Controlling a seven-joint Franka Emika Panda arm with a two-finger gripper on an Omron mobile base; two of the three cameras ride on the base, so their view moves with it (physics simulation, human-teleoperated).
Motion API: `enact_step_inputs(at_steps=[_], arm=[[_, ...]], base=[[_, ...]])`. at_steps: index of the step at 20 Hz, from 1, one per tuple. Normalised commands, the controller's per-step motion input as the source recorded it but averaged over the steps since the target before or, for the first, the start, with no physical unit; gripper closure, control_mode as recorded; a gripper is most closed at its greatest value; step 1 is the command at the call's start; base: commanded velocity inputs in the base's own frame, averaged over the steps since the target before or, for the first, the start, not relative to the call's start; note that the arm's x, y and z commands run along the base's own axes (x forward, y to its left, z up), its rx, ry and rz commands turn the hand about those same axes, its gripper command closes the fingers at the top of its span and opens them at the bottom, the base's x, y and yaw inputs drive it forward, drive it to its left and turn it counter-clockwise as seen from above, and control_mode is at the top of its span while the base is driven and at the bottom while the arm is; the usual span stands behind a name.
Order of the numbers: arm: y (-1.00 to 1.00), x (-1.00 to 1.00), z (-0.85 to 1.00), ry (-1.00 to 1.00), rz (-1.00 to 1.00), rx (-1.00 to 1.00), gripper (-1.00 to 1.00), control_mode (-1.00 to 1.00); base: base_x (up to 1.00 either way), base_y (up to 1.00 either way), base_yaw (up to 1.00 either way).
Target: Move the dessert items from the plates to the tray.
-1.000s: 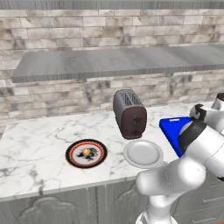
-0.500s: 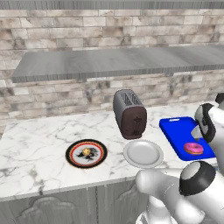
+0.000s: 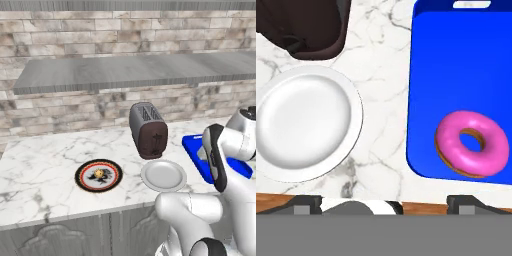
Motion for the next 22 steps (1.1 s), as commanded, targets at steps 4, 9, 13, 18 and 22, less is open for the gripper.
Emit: enact_step_inputs(at_steps=[4, 9, 13, 18, 22], arm=[[0.70, -0.04, 0.17, 0.00, 0.00, 0.00, -1.00, -1.00], [0.70, 0.00, 0.04, 0.00, 0.00, 0.00, -1.00, -1.00], [0.85, 0.00, 0.12, 0.00, 0.00, -0.01, -1.00, -1.00], [0.98, 0.00, 0.11, 0.01, 0.00, -0.02, -1.00, -1.00], [0.99, 0.03, 0.12, 0.01, 0.00, -0.03, -1.00, -1.00]], base=[[0.00, 0.00, 0.00], [0.00, 0.00, 0.00], [0.00, 0.00, 0.00], [0.00, 0.00, 0.00], [0.00, 0.00, 0.00]])
